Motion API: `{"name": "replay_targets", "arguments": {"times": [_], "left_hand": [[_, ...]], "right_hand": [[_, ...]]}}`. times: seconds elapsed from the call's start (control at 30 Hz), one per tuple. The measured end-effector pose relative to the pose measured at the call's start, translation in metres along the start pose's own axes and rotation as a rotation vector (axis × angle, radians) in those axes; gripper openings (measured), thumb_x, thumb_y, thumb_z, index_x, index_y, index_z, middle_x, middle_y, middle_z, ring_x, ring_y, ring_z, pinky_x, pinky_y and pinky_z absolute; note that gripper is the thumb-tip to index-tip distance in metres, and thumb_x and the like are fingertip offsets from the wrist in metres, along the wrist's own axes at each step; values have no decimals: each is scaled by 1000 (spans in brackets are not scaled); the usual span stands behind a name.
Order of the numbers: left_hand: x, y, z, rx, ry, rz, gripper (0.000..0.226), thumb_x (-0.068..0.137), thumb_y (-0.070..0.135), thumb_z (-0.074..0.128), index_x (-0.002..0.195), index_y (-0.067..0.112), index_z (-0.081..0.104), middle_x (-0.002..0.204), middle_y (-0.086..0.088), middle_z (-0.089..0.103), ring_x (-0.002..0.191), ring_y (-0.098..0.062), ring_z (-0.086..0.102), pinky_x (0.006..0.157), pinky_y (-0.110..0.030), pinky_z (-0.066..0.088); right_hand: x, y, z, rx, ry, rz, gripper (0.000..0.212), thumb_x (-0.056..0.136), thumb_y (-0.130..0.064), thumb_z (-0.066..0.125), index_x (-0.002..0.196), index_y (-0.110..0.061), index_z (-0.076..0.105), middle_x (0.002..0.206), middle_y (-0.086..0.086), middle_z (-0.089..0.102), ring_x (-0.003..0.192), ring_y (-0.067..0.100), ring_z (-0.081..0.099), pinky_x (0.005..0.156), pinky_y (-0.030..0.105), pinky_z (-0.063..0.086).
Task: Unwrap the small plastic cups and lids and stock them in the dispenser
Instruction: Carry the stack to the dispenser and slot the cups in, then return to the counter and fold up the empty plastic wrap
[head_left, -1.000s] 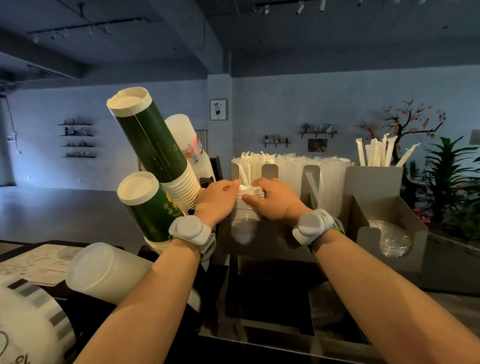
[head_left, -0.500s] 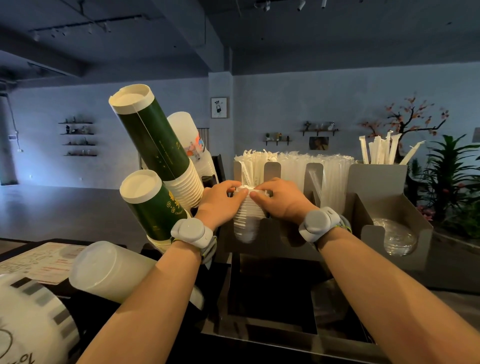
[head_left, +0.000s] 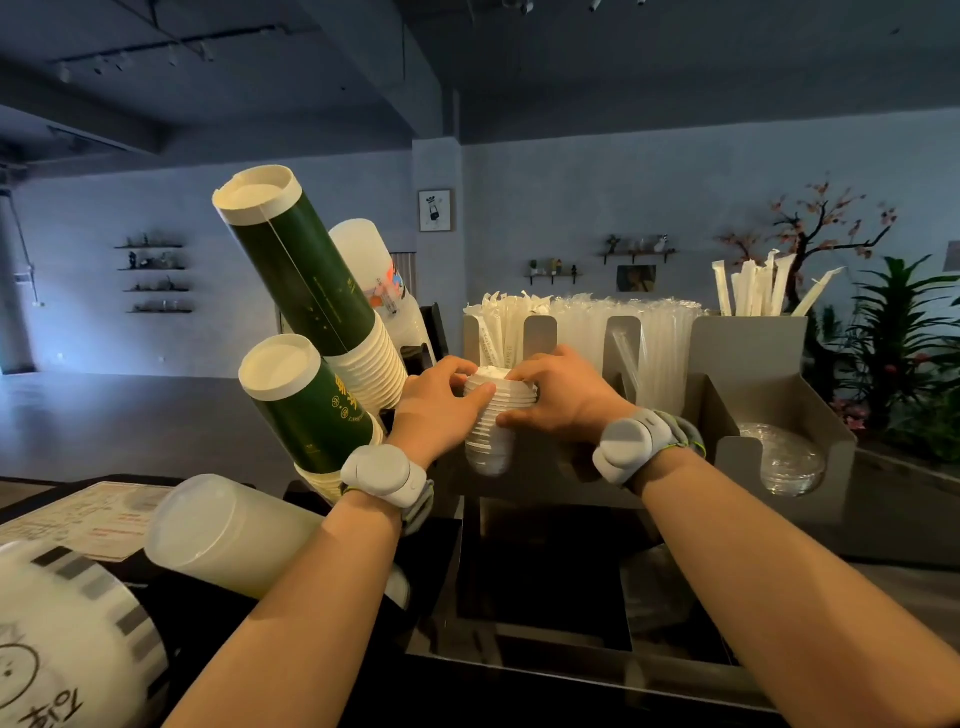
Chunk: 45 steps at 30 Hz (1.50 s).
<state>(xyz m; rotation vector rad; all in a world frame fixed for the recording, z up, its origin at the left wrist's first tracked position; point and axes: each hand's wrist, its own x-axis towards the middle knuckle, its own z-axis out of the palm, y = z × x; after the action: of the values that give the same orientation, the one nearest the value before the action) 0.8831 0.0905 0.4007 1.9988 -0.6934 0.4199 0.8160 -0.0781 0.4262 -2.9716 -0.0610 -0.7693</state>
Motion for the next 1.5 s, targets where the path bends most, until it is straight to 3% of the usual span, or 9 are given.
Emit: {"name": "replay_targets", "arguments": {"times": [0.4, 0.53, 0.67, 0.8, 0.93, 1.1, 1.27, 1.5], "left_hand": [[-3, 7, -9, -35, 0, -15, 45, 97, 38, 63, 138, 22, 57, 127, -3, 65, 116, -23, 60, 94, -32, 46], [-6, 10, -16, -71, 34, 1, 46, 97, 39, 62, 139, 21, 56, 130, -3, 64, 119, -23, 59, 100, -36, 46], [-15, 15, -19, -92, 63, 43, 41, 98, 35, 61, 137, 22, 57, 130, -3, 65, 121, -21, 59, 104, -38, 47], [-33, 21, -18, -181, 86, 104, 35, 99, 27, 60, 133, 17, 61, 123, -3, 67, 113, -15, 60, 96, -27, 47], [-53, 31, -5, -270, 69, 156, 29, 99, 26, 62, 125, 15, 66, 109, 1, 67, 103, -13, 62, 92, -24, 51], [-69, 43, 20, -355, -29, 167, 24, 99, 24, 62, 120, 15, 69, 103, 4, 67, 95, -9, 63, 77, -3, 42], [-89, 57, 53, -382, -222, 203, 26, 100, 28, 59, 123, 19, 66, 103, 9, 65, 96, -6, 61, 77, -9, 43], [-114, 79, 63, -489, -303, 235, 25, 100, 25, 60, 121, 15, 68, 99, 9, 66, 102, -12, 65, 90, -24, 50]], "right_hand": [[-11, -9, 0, 148, 39, 66, 68, 83, -54, 70, 140, -23, 49, 137, 5, 53, 123, 24, 45, 108, 46, 40], [-18, -14, -2, 246, 80, 97, 63, 84, -47, 72, 138, -23, 49, 134, 5, 51, 123, 24, 47, 108, 44, 42], [-28, -18, -8, 288, 134, 116, 60, 87, -43, 72, 138, -21, 50, 135, 3, 52, 122, 21, 48, 103, 32, 38], [-46, -15, -14, 311, 219, 164, 60, 88, -44, 70, 140, -21, 51, 142, 1, 52, 126, 18, 50, 108, 37, 42], [-75, -9, -14, 344, 316, 251, 59, 88, -45, 69, 139, -19, 54, 137, 1, 56, 122, 16, 54, 104, 38, 48], [-121, -7, -18, 468, 449, 382, 43, 87, -40, 73, 125, -22, 64, 113, -8, 64, 107, 9, 60, 98, 31, 50], [-183, -3, -21, 487, 560, 552, 37, 89, -45, 69, 121, -25, 67, 110, -9, 69, 101, 6, 65, 92, 31, 55], [-233, -19, -34, 403, 569, 669, 32, 96, -43, 60, 121, -24, 64, 112, -11, 66, 103, -1, 60, 91, 24, 49]]}}
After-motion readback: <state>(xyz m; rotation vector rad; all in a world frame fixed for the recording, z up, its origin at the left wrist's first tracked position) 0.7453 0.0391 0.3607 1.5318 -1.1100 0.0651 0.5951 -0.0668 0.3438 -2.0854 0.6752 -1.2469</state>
